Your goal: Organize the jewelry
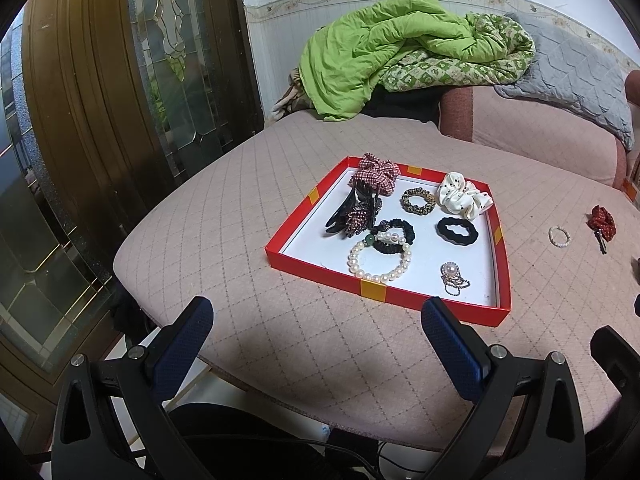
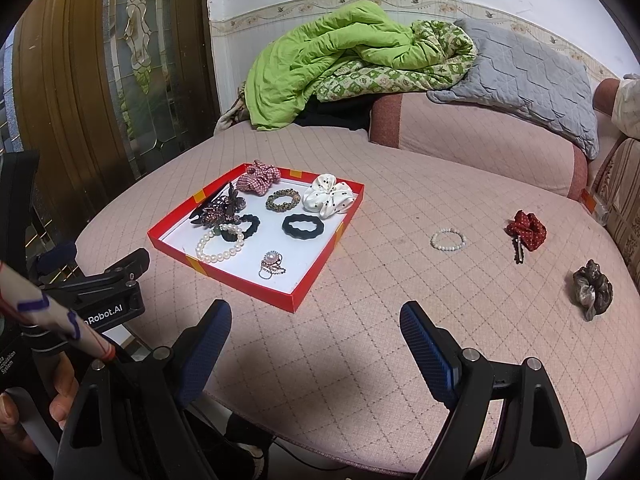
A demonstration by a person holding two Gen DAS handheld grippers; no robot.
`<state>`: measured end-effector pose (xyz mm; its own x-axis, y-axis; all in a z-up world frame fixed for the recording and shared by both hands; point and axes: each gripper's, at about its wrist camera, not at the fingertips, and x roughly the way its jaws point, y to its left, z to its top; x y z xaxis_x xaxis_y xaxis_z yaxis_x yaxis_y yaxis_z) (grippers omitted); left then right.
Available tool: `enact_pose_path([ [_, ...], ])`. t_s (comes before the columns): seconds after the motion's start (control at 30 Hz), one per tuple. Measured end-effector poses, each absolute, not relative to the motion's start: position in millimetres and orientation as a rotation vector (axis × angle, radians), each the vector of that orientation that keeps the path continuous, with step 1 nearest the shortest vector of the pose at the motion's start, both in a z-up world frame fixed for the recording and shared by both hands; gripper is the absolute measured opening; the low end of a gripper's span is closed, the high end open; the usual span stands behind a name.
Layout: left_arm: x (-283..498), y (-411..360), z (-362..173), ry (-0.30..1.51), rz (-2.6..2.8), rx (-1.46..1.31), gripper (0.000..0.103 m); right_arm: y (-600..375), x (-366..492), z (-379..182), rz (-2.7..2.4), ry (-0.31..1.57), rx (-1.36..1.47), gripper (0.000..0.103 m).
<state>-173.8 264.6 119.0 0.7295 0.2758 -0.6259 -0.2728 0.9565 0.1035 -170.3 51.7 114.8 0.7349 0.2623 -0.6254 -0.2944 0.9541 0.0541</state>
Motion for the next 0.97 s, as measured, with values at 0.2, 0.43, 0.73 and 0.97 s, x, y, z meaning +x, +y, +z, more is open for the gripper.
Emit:
enact_pose_path([
  [0.2, -174.7, 265.4, 119.2, 0.690, 0.301, 0.002, 0.103, 50.2, -170.2, 115.3, 0.303, 0.682, -0.047, 0.089],
  [0.43, -175.6, 268.3, 118.2, 0.690, 0.304, 0.002, 0.103, 50.4, -170.7, 115.4, 0.305, 0.684, -0.044, 0.089],
  [0.73, -176.5, 269.8, 117.6, 0.692, 0.303, 0.005, 0.103, 49.5, -171.2, 115.5, 0.303, 0.684, -0.041, 0.089],
  [0.97, -176.6, 266.2, 114.6, 0.689, 0.312, 0.029, 0.103, 48.3, -170.3, 115.7, 0.302, 0.683, -0.038, 0.089],
])
